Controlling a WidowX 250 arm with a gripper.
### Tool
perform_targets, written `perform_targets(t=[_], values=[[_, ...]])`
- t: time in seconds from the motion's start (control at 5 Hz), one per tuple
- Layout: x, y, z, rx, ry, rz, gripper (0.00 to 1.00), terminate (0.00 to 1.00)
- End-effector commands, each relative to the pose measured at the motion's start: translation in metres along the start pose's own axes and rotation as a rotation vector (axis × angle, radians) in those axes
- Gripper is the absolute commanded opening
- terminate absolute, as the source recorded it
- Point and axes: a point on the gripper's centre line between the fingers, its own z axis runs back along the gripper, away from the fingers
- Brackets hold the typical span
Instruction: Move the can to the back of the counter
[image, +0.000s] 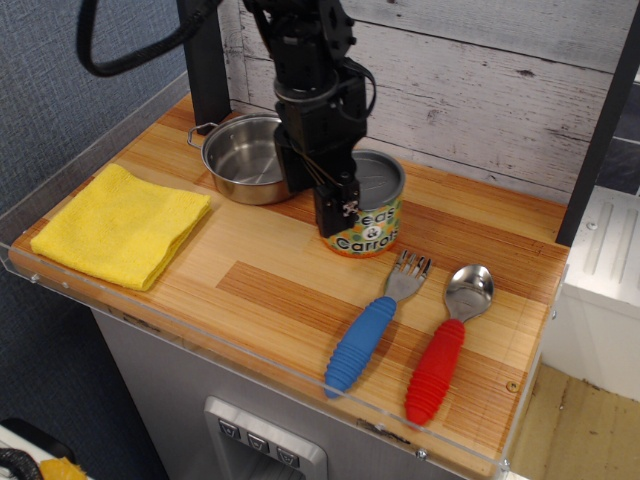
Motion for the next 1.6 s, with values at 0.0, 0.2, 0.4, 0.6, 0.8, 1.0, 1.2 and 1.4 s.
perform_targets(t=[0.0,0.2,0.4,0.6,0.8,1.0,1.2,1.4], values=[[0.028,0.009,0.02,0.013,-0.118,-0.016,1.0,0.0],[0.039,0.007,0.019,0.024,-0.149,-0.007,1.0,0.0],[0.051,0.006,0.019,0.016,-0.164,-0.026,1.0,0.0],[0.059,0.004,0.019,0.007,-0.195,-0.023,1.0,0.0],[0.068,0.002,0.018,-0.004,-0.214,-0.027,1.0,0.0],[0.075,-0.003,0.019,-0.01,-0.223,-0.032,1.0,0.0],[0.077,-0.008,0.023,-0.016,-0.237,-0.035,1.0,0.0],[0.074,-0.01,0.035,-0.006,-0.259,-0.01,1.0,0.0]])
